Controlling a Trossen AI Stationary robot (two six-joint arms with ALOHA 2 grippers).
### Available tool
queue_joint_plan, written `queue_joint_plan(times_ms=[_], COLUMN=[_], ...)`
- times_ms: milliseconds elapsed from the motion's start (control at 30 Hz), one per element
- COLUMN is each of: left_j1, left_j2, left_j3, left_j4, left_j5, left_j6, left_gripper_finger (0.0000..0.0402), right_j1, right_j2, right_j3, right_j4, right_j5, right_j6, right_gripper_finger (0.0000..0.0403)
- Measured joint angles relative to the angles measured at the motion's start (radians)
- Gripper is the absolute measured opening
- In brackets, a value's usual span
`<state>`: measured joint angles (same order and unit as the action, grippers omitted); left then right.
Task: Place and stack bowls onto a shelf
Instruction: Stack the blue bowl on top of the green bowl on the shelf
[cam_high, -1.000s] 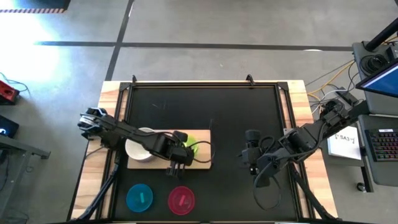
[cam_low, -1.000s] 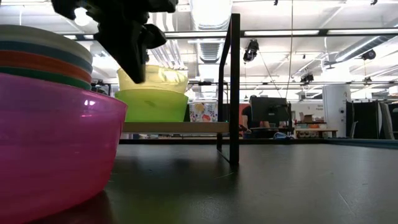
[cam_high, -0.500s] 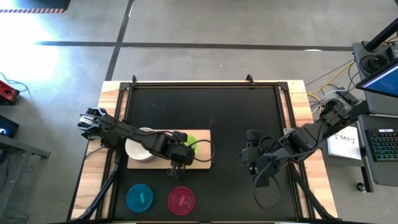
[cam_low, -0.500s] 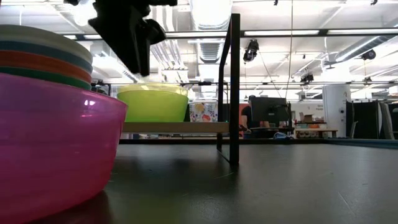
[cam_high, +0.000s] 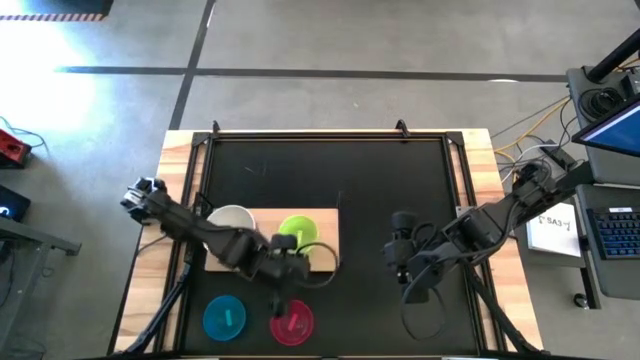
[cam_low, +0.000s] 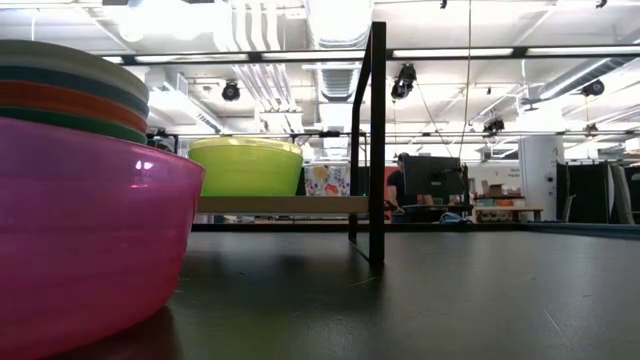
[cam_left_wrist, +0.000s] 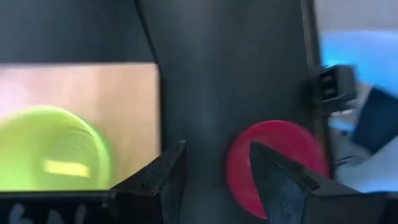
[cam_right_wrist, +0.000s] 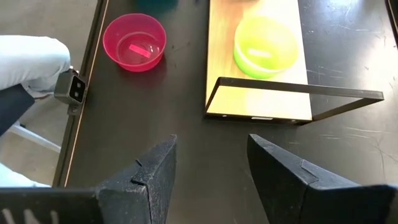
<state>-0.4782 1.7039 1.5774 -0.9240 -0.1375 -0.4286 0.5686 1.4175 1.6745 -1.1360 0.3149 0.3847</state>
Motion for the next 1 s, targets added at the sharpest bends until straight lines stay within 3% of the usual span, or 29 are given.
queue_joint_plan(times_ms=[200,400,700,1000], left_j1=[-0.125,-0.251,-0.33,-0.325], left_j2=[0.0,0.0,0.031,0.162], left_j3=[0.004,0.0,-0.001,-0.001], left_j4=[-0.098,-0.251,-0.274,-0.271], left_j5=[0.002,0.132,0.067,0.134], left_j6=[-0.3,-0.634,-1.141,-1.195], left_gripper_finger=[0.0157,0.0157,0.0157,0.0153], right_j1=[0.0,0.0,0.0,0.0], right_j2=[0.006,0.006,0.006,0.006], right_j3=[0.0,0.0,0.0,0.0], right_j4=[0.003,0.006,0.019,0.026], right_j5=[0.0,0.0,0.0,0.0], right_j6=[0.0,0.0,0.001,0.001], right_gripper_finger=[0.0185,0.0185,0.0185,0.0185])
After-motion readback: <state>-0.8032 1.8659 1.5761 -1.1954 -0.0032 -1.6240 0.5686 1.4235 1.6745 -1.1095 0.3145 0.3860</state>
